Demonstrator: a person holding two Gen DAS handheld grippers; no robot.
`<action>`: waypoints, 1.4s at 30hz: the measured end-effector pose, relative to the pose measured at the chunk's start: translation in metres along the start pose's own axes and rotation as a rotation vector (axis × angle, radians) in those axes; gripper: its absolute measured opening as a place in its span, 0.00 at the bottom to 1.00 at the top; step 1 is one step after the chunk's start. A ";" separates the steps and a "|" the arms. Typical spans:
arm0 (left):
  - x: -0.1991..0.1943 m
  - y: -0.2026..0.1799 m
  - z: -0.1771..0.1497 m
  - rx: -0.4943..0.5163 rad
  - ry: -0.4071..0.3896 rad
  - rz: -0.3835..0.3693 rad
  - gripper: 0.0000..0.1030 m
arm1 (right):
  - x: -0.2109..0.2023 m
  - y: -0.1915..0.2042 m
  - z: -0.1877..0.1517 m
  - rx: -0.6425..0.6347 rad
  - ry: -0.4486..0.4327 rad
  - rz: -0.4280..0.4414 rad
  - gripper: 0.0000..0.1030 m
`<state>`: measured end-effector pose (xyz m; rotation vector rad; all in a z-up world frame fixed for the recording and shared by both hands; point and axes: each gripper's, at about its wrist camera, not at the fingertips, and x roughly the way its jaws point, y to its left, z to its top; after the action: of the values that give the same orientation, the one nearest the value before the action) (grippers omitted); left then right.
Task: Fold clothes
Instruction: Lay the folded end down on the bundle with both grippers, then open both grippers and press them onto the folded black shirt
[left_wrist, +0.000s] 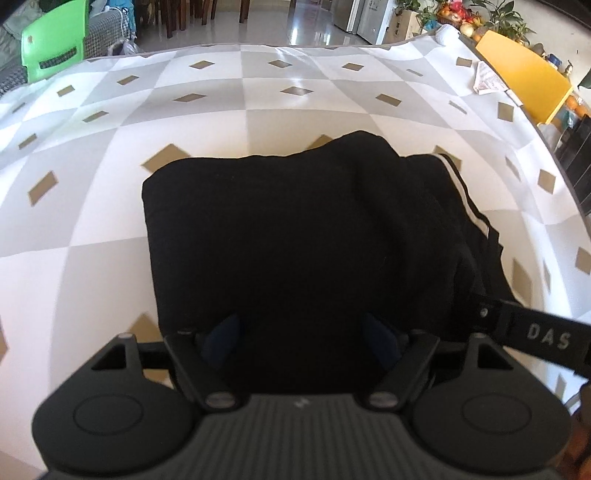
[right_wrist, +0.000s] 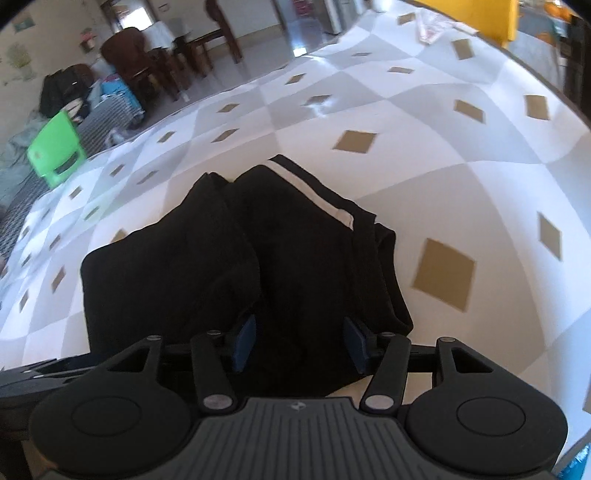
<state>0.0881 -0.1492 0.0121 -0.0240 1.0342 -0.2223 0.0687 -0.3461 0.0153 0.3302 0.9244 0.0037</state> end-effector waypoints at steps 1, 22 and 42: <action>-0.002 0.006 -0.002 -0.002 -0.002 0.005 0.75 | 0.001 0.003 -0.001 -0.008 0.005 0.018 0.52; -0.057 0.115 -0.042 -0.098 -0.043 0.159 0.83 | -0.013 0.066 -0.022 -0.129 0.021 0.359 0.50; -0.064 0.089 -0.067 -0.011 -0.078 0.129 0.86 | 0.016 0.116 -0.039 -0.335 0.055 0.319 0.12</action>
<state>0.0147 -0.0440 0.0210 0.0238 0.9552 -0.0977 0.0643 -0.2230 0.0135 0.1627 0.8996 0.4579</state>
